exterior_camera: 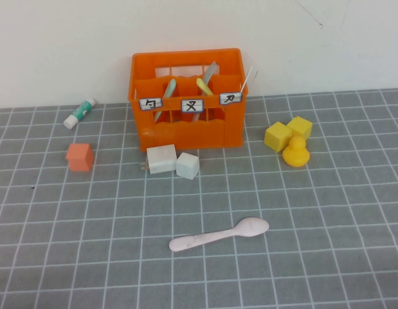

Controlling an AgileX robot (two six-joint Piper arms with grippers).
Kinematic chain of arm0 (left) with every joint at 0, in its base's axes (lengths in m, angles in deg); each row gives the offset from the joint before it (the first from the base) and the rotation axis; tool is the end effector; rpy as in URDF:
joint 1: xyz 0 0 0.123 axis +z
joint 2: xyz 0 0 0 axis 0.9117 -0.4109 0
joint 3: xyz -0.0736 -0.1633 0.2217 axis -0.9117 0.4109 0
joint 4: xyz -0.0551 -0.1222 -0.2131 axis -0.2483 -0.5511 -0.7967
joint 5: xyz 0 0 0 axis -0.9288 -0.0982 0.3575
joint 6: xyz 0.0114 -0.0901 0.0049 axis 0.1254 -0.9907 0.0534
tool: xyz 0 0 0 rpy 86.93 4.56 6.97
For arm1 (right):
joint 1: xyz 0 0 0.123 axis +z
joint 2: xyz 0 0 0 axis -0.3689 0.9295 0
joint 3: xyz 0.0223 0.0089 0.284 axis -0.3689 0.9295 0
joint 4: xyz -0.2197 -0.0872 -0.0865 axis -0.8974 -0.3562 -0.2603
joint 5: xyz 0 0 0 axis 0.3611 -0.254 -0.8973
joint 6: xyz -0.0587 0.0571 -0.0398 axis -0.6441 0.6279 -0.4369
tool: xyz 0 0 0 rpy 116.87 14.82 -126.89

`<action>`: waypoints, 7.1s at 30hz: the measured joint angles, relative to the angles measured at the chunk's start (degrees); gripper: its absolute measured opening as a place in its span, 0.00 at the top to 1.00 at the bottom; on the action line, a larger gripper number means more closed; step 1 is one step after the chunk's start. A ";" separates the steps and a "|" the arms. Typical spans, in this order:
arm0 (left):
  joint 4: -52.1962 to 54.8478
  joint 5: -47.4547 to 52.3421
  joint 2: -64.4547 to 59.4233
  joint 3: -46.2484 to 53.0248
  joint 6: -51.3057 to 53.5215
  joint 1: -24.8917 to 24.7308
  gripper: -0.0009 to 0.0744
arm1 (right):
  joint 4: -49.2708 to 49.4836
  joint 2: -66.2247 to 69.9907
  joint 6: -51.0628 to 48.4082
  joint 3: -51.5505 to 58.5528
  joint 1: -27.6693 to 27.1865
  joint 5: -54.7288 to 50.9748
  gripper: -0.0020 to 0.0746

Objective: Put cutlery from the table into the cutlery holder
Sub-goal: Pick up the spoon, then place the spoon on the box

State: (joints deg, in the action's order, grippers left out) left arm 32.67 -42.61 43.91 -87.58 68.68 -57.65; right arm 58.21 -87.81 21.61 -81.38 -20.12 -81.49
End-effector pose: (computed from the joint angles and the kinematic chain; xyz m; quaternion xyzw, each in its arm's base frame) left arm 0.0532 0.0057 0.1759 -0.1067 0.7854 -0.0093 0.6096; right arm 0.0535 -0.0039 0.1751 0.0042 0.7924 -0.0174 0.6098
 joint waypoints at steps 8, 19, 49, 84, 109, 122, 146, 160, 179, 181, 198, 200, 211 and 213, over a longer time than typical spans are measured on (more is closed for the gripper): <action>0.00 0.00 0.00 0.00 0.00 0.00 0.99 | 0.00 0.00 0.00 0.00 0.00 -0.11 0.98; 0.00 0.00 0.00 0.00 0.00 0.00 0.99 | 0.00 0.00 0.00 0.00 0.00 -0.11 0.98; -38.36 6.55 -8.90 -18.14 20.34 0.00 0.99 | 0.00 0.00 0.00 0.00 0.00 -0.24 0.98; -6.14 41.08 -99.06 -80.78 51.62 -39.25 0.54 | -0.03 0.00 0.00 0.00 0.00 -0.24 0.98; -4.56 29.51 -113.16 -81.86 57.23 -43.54 0.46 | -0.03 0.00 0.00 0.00 0.00 -0.24 0.98; -5.28 31.10 -114.58 -83.18 57.00 -43.54 0.80 | -0.03 0.00 0.00 0.00 0.00 -0.24 0.98; 1.58 39.47 -94.53 -84.83 36.40 -43.51 0.80 | -0.03 0.00 0.09 0.00 0.00 -0.24 0.98; 7.90 -6.37 -68.74 -51.48 12.02 -41.93 0.80 | -0.03 0.00 0.09 0.00 0.00 -0.24 0.98; 5.28 -77.58 -86.46 -39.07 -9.78 -26.30 0.80 | -0.03 0.00 0.09 0.00 0.00 -0.24 0.98; 4.87 -81.55 -90.01 -39.45 -10.60 -25.22 0.80 | -0.03 0.00 0.09 0.00 0.00 -0.24 0.98; 12.69 -75.69 -104.10 -59.98 -14.96 -20.92 0.80 | -0.03 0.00 0.09 0.00 0.00 -0.24 0.98; 14.82 -74.85 -105.47 -62.00 -14.96 -20.92 0.80 | -0.03 0.00 0.09 0.00 0.00 -0.24 0.98; 16.43 -67.94 -113.41 -67.37 -16.44 -20.66 0.80 | -0.03 0.00 0.09 0.00 0.00 -0.24 0.98; 16.31 -66.92 -113.77 -67.73 -17.92 -20.28 0.80 | -0.03 0.00 0.09 0.00 0.00 -0.24 0.98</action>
State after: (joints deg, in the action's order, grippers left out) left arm 48.98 -109.52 -69.86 -155.31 50.77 -77.94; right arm 58.18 -87.81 21.70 -81.38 -20.12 -81.73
